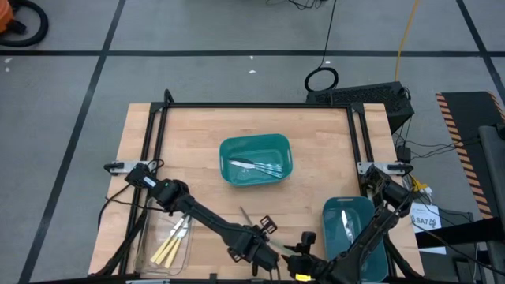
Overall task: Sort silverware by color (type)
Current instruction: Put the left green knife into the blue bin, then put the green knife into the blue bin
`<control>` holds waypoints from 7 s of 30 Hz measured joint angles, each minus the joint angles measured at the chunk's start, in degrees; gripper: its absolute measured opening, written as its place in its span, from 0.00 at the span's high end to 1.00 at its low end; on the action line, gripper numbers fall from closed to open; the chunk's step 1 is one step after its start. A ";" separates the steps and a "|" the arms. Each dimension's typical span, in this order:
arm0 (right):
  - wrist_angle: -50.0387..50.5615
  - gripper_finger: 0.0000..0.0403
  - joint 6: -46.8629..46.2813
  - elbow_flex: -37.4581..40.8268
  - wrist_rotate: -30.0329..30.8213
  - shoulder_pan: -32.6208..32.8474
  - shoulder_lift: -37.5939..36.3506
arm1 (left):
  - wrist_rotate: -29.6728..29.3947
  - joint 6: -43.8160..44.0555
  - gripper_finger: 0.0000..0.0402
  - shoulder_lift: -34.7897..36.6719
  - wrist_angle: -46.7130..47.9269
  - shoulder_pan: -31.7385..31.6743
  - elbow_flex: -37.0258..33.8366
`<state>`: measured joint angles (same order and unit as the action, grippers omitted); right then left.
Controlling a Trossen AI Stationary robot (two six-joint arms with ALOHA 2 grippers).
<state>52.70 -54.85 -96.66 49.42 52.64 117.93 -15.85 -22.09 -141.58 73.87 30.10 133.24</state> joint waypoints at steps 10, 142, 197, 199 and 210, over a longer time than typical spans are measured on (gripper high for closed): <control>-4.56 0.67 1.55 0.00 3.68 -1.38 4.79 | -0.86 1.79 0.89 0.04 0.05 -1.53 1.72; 37.40 0.93 2.31 3.45 -40.59 11.98 -48.71 | -23.50 27.90 0.88 6.62 -26.18 11.11 1.72; 37.27 0.65 -16.44 19.69 -47.91 12.35 -44.59 | -22.98 37.27 0.88 6.60 -20.92 9.24 1.72; 37.27 0.61 -16.42 19.69 -47.89 12.35 -44.59 | -22.98 37.27 0.88 6.60 -20.92 9.00 1.72; 34.26 0.59 -22.67 19.69 -43.70 12.66 -44.61 | -22.40 41.28 0.88 6.56 -19.56 8.68 1.72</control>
<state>86.97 -77.52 -76.97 5.72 65.31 73.32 -38.25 19.19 -135.02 54.30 38.78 134.96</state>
